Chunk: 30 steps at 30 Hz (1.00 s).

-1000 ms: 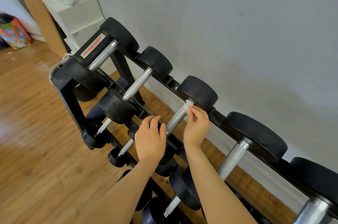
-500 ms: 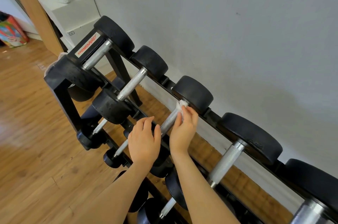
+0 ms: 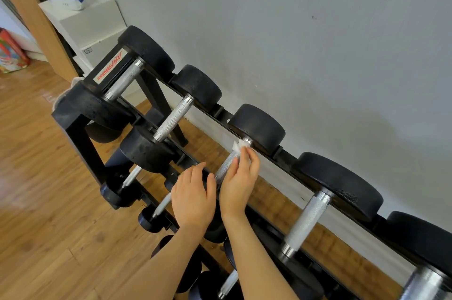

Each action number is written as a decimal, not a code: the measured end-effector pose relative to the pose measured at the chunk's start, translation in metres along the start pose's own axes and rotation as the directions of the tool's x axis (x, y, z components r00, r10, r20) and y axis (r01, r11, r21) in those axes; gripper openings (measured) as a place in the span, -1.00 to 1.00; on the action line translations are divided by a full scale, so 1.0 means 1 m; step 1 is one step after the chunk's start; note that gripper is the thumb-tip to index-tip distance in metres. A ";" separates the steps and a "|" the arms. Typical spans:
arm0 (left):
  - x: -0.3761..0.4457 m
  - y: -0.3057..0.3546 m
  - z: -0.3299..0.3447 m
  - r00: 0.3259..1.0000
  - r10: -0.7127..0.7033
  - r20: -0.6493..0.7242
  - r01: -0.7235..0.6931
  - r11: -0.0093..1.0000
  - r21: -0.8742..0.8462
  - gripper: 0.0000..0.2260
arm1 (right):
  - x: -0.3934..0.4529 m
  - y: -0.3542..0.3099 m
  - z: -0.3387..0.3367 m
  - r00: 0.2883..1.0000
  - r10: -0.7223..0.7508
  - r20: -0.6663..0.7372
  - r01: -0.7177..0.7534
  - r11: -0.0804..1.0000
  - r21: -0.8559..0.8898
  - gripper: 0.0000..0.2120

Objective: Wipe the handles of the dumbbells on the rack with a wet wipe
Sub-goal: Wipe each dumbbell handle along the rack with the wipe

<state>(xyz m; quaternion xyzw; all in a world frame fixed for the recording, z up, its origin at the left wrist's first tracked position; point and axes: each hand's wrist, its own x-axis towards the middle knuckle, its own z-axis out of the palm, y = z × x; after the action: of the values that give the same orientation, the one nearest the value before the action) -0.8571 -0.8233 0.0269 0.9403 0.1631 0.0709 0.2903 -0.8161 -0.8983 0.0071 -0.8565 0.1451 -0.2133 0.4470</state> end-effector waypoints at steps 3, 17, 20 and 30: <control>0.000 -0.001 0.001 1.000 0.008 -0.004 -0.008 1.000 -0.002 -0.68 | 0.007 0.001 0.003 0.999 0.006 -0.050 -0.004 0.999 0.040 -0.67; 0.000 -0.007 -0.008 0.994 0.061 0.089 -0.056 0.997 -0.052 -0.58 | 0.013 0.002 0.002 0.979 0.119 -0.166 -0.075 0.965 0.250 -0.78; -0.003 -0.017 -0.012 0.981 0.133 0.142 -0.128 0.991 -0.045 -0.54 | 0.018 0.002 0.002 0.969 0.168 -0.183 -0.108 0.948 0.299 -0.80; -0.012 -0.031 -0.009 0.975 0.184 0.128 -0.185 0.983 0.001 -0.45 | 0.016 0.007 0.004 0.969 0.141 -0.201 -0.077 0.951 0.299 -0.81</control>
<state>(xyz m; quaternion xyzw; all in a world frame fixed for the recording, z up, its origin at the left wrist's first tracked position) -0.8787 -0.7988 0.0159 0.9557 0.0567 0.0361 0.2864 -0.8005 -0.9058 0.0031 -0.7437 0.2084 -0.3007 0.5596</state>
